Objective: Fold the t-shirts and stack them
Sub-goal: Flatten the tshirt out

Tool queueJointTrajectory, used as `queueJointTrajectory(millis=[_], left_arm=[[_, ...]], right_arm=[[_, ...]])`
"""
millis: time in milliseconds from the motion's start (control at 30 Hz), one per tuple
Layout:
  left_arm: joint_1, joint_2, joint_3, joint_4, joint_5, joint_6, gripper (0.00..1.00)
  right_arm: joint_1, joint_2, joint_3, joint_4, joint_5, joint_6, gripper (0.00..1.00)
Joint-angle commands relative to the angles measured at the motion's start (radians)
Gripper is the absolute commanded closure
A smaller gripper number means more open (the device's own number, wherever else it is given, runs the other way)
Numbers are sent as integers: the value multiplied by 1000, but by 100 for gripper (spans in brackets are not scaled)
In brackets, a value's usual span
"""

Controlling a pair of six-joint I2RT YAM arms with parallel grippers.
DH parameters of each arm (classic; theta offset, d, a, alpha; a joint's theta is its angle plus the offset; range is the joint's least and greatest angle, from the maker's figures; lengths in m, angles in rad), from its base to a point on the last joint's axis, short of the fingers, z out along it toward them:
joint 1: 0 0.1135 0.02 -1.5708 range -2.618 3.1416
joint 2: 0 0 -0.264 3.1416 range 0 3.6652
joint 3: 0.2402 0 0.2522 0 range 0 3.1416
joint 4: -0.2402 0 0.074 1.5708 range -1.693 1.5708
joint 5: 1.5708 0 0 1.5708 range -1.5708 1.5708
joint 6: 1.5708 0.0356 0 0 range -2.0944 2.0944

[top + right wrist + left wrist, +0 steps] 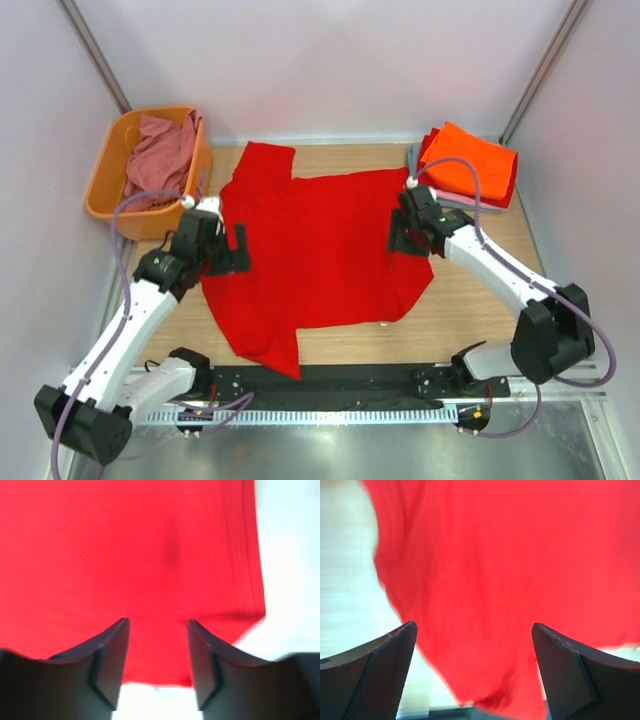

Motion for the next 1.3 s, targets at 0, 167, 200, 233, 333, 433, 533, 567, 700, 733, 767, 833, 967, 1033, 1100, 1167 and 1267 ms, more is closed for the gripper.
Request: queueJointTrajectory(millis=[0, 167, 200, 233, 333, 433, 533, 567, 700, 733, 767, 833, 967, 1033, 1100, 1167, 1267], left_arm=[[1, -184, -165, 10, 50, -29, 2], [-5, -430, -264, 107, 81, -49, 0], [-5, -456, -262, 104, 75, -41, 0], [-5, -461, -265, 102, 55, -38, 0], [-7, -452, -264, 93, 67, -43, 0], [-11, -432, -262, 93, 79, -41, 0], [-16, -427, -261, 91, 79, -41, 0], [-17, -426, -261, 91, 78, -41, 0], [-19, -432, -262, 91, 76, -43, 0], [-19, -433, -262, 91, 75, -43, 0], [-21, -432, -262, 91, 73, -43, 0], [-21, -430, -262, 91, 73, -43, 0], [-25, -427, -262, 91, 71, -43, 0], [-25, -426, -264, 91, 68, -44, 0], [-27, -427, -262, 90, 67, -44, 1], [-30, -427, -262, 90, 64, -44, 0], [-30, -427, -262, 88, 62, -44, 0]], right_arm=[[46, 17, -127, -57, 73, 38, 47], [74, 28, -170, -77, 97, 67, 58], [74, 36, -181, -77, 99, 69, 58], [77, 49, -187, -70, 97, 74, 59], [88, 82, -194, -54, 94, 80, 60], [101, 97, -196, -41, 100, 89, 60], [106, 120, -204, -26, 97, 92, 60], [106, 131, -208, -21, 96, 92, 59], [109, 162, -213, 5, 92, 91, 59], [109, 171, -214, 9, 91, 89, 59], [109, 175, -216, 14, 89, 89, 59], [109, 191, -216, 22, 91, 88, 59], [109, 198, -224, 32, 92, 81, 62], [109, 200, -228, 34, 92, 80, 66], [109, 200, -236, 38, 92, 78, 68], [109, 201, -242, 39, 91, 75, 72], [109, 195, -244, 35, 89, 71, 85]])
